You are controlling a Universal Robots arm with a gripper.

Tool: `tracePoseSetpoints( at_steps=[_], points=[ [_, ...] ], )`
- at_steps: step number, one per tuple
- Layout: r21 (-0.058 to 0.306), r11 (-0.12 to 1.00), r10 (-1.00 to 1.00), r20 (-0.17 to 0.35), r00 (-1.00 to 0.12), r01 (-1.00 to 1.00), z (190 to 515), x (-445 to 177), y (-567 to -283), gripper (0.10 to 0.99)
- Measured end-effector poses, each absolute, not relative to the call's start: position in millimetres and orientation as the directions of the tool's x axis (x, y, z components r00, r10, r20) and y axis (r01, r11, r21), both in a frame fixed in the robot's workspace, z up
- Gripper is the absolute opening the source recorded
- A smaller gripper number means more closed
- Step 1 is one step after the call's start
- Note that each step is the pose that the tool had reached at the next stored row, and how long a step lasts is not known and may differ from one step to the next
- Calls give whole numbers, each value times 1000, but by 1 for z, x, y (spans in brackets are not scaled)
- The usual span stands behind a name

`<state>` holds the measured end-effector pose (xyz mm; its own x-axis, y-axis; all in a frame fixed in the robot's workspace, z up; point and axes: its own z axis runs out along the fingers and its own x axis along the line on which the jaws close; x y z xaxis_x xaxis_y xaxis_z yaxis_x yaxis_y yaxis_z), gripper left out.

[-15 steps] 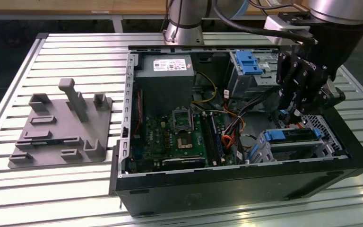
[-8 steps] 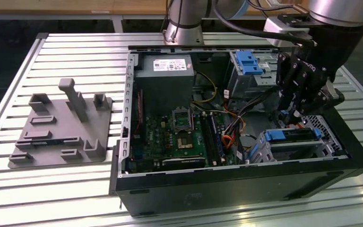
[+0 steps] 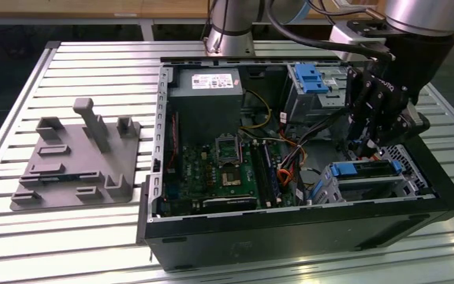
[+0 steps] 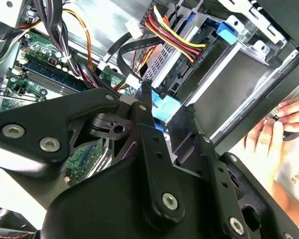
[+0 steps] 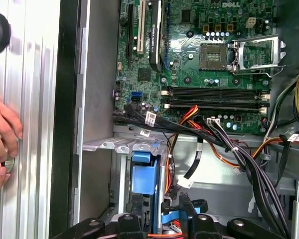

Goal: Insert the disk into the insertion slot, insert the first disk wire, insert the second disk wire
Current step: 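Insert the second disk wire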

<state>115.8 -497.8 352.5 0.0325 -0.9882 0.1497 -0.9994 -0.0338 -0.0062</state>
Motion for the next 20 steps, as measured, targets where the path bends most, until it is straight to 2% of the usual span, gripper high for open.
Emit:
tracePoseSetpoints(
  at_steps=[5, 6, 20],
  points=[
    [-6, -34, -988, 151, 32, -999, 352, 116, -497, 400],
    [-6, -34, -988, 152, 33, -999, 352, 116, -497, 329],
    [-5, -34, -986, 161, 33, -999, 348, 117, -488, 329]
  ],
)
